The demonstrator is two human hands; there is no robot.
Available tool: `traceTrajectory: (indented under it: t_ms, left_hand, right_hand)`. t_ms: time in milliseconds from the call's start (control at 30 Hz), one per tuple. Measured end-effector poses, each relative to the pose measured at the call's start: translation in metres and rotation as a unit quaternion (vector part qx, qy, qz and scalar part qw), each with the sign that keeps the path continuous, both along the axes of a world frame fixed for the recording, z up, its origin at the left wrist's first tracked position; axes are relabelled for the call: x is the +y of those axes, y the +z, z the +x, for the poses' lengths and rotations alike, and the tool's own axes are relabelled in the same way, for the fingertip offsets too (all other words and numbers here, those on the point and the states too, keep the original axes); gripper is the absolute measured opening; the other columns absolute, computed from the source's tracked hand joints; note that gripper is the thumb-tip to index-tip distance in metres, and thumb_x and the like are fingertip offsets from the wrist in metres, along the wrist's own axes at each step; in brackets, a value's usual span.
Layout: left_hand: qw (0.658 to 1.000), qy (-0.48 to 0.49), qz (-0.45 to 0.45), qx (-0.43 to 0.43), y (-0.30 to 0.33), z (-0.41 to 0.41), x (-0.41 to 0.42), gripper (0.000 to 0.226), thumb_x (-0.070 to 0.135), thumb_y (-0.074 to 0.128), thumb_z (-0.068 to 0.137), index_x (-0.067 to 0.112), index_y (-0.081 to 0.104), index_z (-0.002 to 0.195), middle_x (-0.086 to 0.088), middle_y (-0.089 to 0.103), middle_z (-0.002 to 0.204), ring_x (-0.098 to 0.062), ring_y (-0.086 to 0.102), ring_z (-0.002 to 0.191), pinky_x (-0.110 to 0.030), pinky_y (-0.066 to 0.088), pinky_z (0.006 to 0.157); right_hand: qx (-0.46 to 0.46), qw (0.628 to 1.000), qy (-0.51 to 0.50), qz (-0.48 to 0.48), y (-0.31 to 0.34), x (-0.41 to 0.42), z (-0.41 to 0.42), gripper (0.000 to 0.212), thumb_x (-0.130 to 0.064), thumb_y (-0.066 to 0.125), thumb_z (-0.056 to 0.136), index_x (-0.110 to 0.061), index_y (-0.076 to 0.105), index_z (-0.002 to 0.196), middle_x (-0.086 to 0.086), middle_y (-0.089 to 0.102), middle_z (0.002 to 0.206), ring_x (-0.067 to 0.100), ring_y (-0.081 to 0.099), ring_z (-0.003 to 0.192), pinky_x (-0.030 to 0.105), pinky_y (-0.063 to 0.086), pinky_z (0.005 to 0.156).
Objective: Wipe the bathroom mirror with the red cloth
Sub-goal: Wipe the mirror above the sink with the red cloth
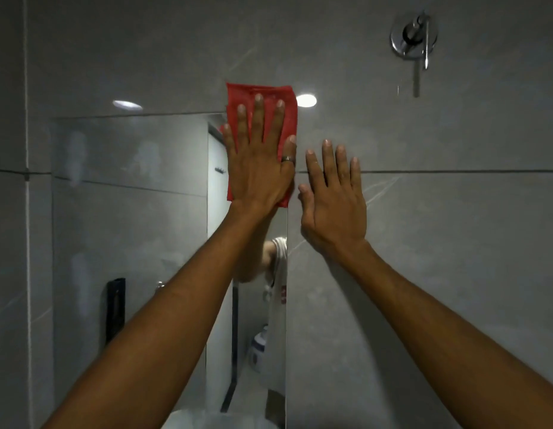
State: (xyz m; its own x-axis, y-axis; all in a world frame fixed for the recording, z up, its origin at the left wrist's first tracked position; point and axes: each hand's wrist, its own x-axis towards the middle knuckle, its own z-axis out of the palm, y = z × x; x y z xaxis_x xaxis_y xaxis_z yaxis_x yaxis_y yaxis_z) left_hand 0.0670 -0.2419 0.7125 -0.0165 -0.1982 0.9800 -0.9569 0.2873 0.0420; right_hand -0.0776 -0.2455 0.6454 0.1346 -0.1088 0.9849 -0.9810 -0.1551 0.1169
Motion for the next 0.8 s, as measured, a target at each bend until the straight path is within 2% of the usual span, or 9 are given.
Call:
traceTrajectory:
  t_ms: [167,400,500,600,733,800]
  left_hand:
    - [0.999,-0.022,-0.026,0.002,-0.074,-0.004,-0.008,0.066,0.052,0.025,0.108,0.018,0.019,0.164,-0.013,0.012,0.173,-0.036,0.008,0.161,-0.064,0.010,0.128]
    - [0.999,-0.037,-0.003,0.014,-0.201,-0.005,-0.009,0.067,0.053,0.028,0.108,0.019,0.014,0.164,-0.015,0.018,0.172,-0.039,0.013,0.160,-0.064,0.010,0.128]
    - [0.999,-0.038,0.003,0.012,-0.253,-0.005,-0.009,0.070,0.053,0.029,0.107,0.024,0.000,0.164,-0.013,0.012,0.173,-0.039,0.010,0.160,-0.061,0.003,0.129]
    - [0.998,-0.056,0.023,0.006,-0.320,-0.004,-0.005,0.075,0.053,0.036,0.105,0.026,-0.001,0.164,-0.006,-0.005,0.175,-0.035,-0.003,0.161,-0.061,0.001,0.129]
    - [0.995,-0.082,0.034,-0.043,-0.420,0.000,0.002,0.082,0.052,0.051,0.100,0.030,0.006,0.165,-0.005,-0.005,0.175,-0.033,-0.001,0.162,-0.065,0.013,0.127]
    - [0.993,-0.090,0.056,-0.047,-0.460,0.004,0.012,0.084,0.051,0.054,0.097,0.032,0.008,0.164,-0.005,0.004,0.174,-0.034,0.004,0.161,-0.070,0.027,0.121]
  right_hand:
    - [0.008,1.000,-0.001,0.008,-0.001,0.005,-0.001,0.065,-0.048,0.019,0.109,-0.016,0.011,0.165,0.015,0.005,0.173,0.030,0.002,0.161,0.049,0.001,0.131]
    - [0.038,0.998,0.046,0.026,-0.055,0.013,0.009,0.063,-0.044,0.025,0.109,-0.009,0.023,0.161,0.021,0.018,0.169,0.036,0.015,0.158,0.049,0.008,0.130]
    - [0.038,0.993,0.096,0.051,-0.096,0.020,0.013,0.061,-0.036,0.033,0.108,-0.006,0.025,0.160,0.023,0.019,0.168,0.037,0.016,0.158,0.046,0.005,0.130]
    - [0.056,0.987,0.118,0.099,-0.148,0.032,0.014,0.060,-0.033,0.035,0.108,-0.005,0.027,0.159,0.025,0.019,0.168,0.038,0.015,0.157,0.046,0.004,0.130]
    - [0.076,0.978,0.109,0.159,-0.205,0.049,0.003,0.061,-0.034,0.030,0.106,-0.005,0.025,0.160,0.025,0.019,0.168,0.037,0.015,0.157,0.048,0.007,0.129]
    - [0.104,0.975,0.094,0.175,-0.223,0.055,-0.005,0.062,-0.034,0.031,0.105,-0.007,0.023,0.160,0.024,0.020,0.168,0.034,0.012,0.158,0.049,0.008,0.128]
